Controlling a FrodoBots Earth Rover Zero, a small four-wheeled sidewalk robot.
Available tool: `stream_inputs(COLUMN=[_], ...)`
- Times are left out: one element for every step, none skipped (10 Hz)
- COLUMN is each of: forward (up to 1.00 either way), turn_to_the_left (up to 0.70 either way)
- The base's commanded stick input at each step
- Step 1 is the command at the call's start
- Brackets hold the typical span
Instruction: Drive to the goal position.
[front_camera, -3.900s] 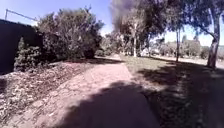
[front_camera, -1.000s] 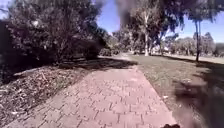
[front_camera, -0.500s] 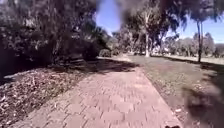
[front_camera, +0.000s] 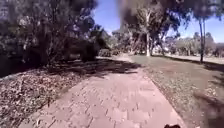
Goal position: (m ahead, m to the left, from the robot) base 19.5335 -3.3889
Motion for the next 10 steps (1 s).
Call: stream_inputs(forward=[0.70,0.70,0.70,0.70,0.70,0.70,0.70,0.70,0.70,0.70], turn_to_the_left=[0.00,0.00,0.00,0.00,0.00,0.00,-0.13,-0.11,-0.09,0.00])
